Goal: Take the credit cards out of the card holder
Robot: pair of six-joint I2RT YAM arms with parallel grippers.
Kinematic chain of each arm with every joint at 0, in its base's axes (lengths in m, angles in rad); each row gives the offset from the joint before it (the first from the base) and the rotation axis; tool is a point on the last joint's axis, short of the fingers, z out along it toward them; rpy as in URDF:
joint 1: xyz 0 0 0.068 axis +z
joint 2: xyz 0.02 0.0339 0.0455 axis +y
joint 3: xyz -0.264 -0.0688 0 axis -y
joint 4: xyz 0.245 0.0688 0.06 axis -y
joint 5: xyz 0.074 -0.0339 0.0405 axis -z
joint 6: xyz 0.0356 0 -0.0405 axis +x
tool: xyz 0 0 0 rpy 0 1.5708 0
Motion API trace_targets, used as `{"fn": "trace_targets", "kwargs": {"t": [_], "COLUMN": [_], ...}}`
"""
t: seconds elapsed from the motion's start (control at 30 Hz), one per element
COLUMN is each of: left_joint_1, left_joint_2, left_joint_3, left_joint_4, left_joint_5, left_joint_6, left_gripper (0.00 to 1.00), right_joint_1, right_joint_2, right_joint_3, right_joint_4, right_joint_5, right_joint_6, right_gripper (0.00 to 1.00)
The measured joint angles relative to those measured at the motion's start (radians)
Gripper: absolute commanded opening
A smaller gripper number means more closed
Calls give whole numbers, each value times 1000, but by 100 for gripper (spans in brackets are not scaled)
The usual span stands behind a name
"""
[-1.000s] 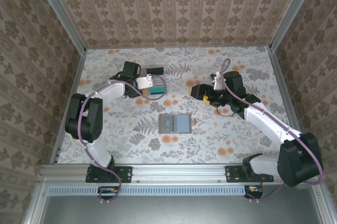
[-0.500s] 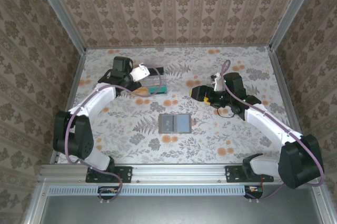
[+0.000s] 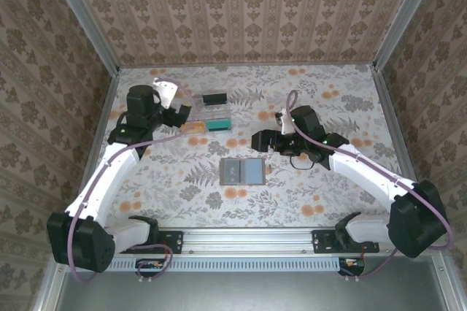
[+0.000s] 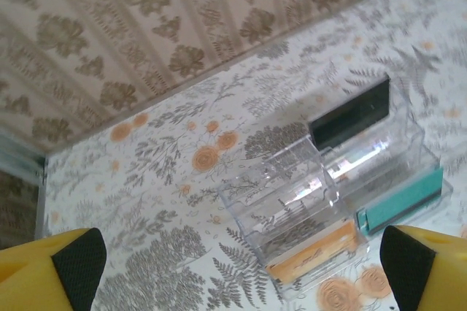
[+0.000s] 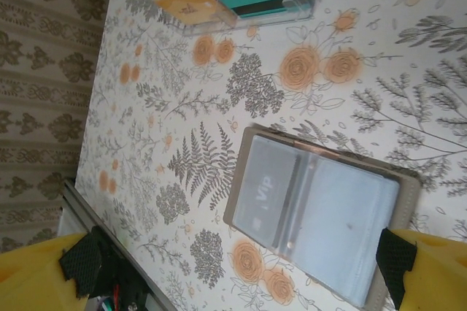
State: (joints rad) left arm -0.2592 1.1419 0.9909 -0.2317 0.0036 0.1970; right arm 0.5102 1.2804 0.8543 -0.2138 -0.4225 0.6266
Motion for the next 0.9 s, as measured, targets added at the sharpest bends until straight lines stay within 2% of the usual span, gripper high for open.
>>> {"fn": "trace_targets", "kwargs": {"t": [0.13, 0.23, 0.33, 0.47, 0.57, 0.6, 0.77, 0.9], "left_joint_1": [54, 66, 64, 48, 7, -9, -147, -234], "left_joint_2": [-37, -59, -65, -77, -91, -94, -98, -58], "left_joint_3": [-1, -12, -16, -59, -116, -134, -222, -262], "left_joint_4": [-69, -114, -182, -246, -274, -275, -263, -211], "left_joint_5": [22, 54, 81, 105, 126, 133, 154, 187], "left_joint_6": [-186, -277, -346, -439, -516, -535, -657, -750], "left_gripper": [100, 90, 82, 63, 54, 52, 44, 40], "right_joint_1": [64, 104, 132, 154, 166, 169, 179, 180], "right_joint_2": [31, 60, 89, 135, 164, 171, 229, 260], "right_joint_3": [18, 26, 30, 29, 23, 21, 18, 10], "right_joint_4": [-4, -12, -35, -55, -59, -60, -80, -102], "right_joint_5": [50, 93, 151, 212, 250, 262, 315, 344], "right_joint_6": [0, -1, 3, 17, 31, 36, 39, 39], "right_gripper": [100, 93, 78, 56, 40, 38, 32, 32]}}
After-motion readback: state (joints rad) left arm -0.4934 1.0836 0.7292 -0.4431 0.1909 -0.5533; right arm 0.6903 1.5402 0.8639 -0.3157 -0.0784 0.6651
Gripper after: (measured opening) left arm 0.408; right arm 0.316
